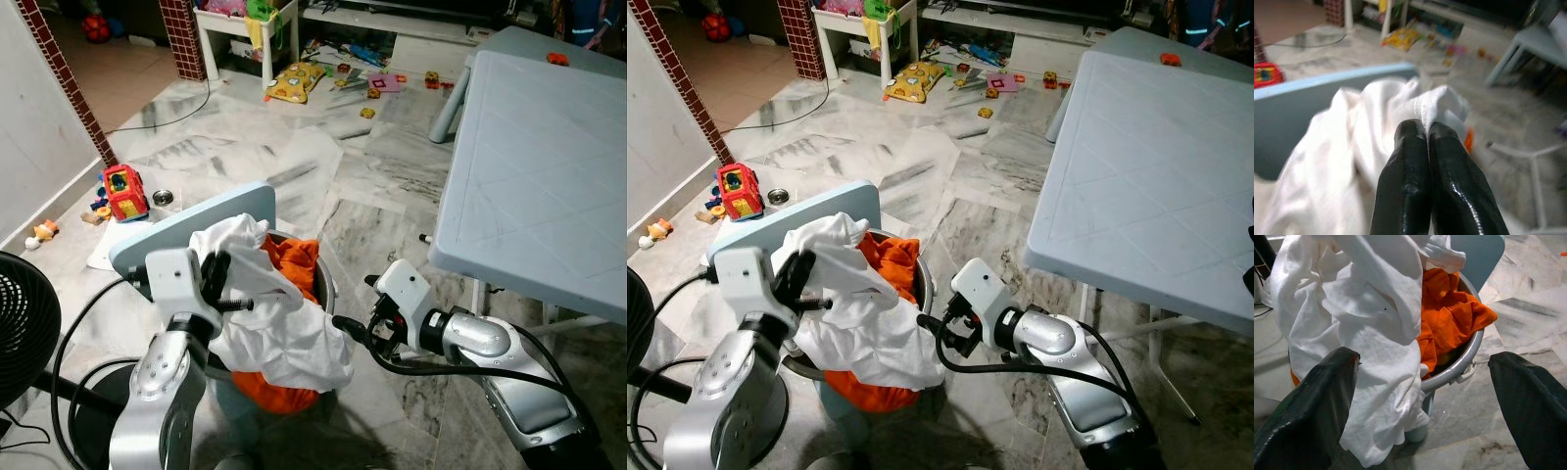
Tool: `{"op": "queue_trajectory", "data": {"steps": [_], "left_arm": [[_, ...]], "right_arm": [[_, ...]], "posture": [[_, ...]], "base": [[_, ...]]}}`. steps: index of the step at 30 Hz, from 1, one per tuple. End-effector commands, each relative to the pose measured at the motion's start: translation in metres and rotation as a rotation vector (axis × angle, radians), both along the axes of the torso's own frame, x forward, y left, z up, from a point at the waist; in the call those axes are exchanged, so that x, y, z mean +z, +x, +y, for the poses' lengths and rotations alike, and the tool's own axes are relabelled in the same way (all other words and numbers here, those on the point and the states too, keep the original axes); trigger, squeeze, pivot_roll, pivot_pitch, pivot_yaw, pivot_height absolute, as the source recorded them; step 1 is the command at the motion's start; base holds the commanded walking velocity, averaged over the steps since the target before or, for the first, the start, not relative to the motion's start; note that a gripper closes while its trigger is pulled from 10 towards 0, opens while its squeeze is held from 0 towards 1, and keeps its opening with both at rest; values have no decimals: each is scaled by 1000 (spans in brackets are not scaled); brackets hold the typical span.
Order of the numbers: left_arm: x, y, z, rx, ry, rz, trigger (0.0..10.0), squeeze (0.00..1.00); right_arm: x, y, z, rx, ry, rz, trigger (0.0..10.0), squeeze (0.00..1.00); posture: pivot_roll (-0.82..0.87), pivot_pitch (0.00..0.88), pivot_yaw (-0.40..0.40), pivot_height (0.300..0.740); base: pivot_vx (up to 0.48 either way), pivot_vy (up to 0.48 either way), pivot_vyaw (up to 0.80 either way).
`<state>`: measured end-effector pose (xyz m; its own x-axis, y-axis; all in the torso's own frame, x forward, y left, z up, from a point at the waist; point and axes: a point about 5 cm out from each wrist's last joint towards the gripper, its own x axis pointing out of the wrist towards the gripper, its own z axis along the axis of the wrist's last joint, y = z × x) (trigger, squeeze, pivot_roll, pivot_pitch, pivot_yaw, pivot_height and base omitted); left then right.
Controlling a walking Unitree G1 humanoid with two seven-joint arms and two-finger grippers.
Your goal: Hang hanger
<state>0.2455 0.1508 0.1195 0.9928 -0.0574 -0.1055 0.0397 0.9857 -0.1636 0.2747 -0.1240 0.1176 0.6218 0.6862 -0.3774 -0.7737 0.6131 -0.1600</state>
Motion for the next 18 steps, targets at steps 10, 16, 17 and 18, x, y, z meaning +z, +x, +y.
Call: {"op": "queue_trajectory", "data": {"steps": [10, 16, 17, 18], "left_arm": [[-51, -49, 51, 283, 178, 370, 0, 0], [-69, -67, 57, 292, 207, 454, 0, 0], [-73, -70, 57, 292, 213, 466, 0, 0], [-74, -71, 58, 292, 212, 471, 0, 0]], "right_arm": [[-2, -1, -4, 45, -36, 6, 10000, 0], [-3, 0, -5, 45, -40, 5, 10000, 0], [-4, 0, -4, 45, -39, 5, 10000, 0], [-4, 0, -4, 45, -38, 5, 10000, 0]], "posture": [[-41, 96, -51, 740], [-36, 99, -50, 740], [-37, 99, -50, 740], [-37, 99, -50, 740]], "base": [[0, 0, 0], [0, 0, 0], [0, 0, 0], [0, 0, 0]]}}
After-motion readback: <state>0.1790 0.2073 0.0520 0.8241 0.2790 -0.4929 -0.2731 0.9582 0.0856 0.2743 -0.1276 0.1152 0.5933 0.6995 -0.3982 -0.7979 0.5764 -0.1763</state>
